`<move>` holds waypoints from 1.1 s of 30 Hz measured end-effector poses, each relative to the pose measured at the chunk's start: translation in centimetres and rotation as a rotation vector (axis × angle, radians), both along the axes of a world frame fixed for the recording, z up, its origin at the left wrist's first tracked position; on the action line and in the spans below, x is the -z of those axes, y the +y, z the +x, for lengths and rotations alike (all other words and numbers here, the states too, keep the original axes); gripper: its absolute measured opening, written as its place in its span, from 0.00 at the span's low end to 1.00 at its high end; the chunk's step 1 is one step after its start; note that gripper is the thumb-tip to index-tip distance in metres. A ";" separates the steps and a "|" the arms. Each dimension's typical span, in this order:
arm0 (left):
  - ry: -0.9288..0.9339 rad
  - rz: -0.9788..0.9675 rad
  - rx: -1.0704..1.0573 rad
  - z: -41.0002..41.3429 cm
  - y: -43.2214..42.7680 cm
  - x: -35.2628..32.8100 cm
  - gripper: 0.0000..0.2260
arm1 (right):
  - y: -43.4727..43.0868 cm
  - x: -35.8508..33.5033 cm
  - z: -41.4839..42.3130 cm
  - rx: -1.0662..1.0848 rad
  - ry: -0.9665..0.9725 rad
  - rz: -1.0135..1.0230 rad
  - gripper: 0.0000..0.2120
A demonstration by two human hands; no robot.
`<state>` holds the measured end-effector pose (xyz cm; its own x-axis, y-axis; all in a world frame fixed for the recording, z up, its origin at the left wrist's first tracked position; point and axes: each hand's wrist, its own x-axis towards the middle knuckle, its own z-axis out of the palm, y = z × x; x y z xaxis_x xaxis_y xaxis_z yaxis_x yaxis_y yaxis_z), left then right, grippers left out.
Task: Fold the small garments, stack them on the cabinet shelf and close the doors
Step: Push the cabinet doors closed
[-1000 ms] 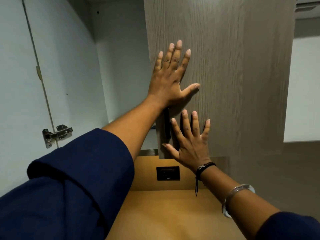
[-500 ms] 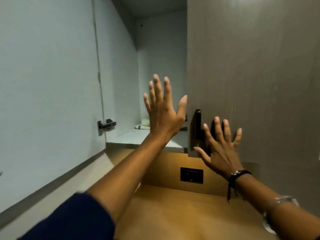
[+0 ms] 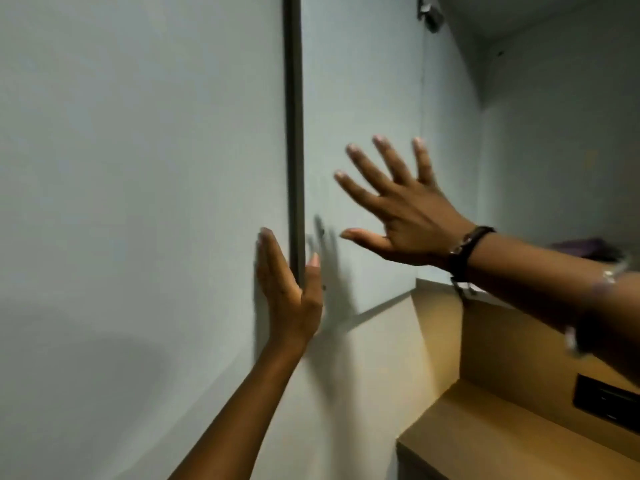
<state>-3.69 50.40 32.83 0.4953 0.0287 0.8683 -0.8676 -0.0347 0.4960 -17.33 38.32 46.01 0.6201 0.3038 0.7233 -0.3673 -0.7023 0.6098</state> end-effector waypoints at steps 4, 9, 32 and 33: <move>0.010 0.144 0.275 0.2 -0.8 0.9 0.36 | 5.4 -3.5 6.1 0.081 0.089 -0.140 0.37; 0.030 0.013 0.347 -0.3 -1.3 1.7 0.40 | 5.7 -4.8 6.9 0.259 0.120 -0.217 0.38; -0.163 0.278 0.561 -12.0 -21.0 4.7 0.38 | -8.1 -8.6 -10.4 0.839 -0.028 -0.106 0.44; -0.183 0.290 0.568 -12.6 -22.4 4.4 0.37 | -9.6 -8.6 -10.8 0.864 -0.036 -0.078 0.44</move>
<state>-16.27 28.02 28.41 0.2079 -0.4413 0.8730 -0.8597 0.3432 0.3783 -28.11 28.71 54.56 0.6339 -0.2135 0.7434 -0.7724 -0.1255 0.6226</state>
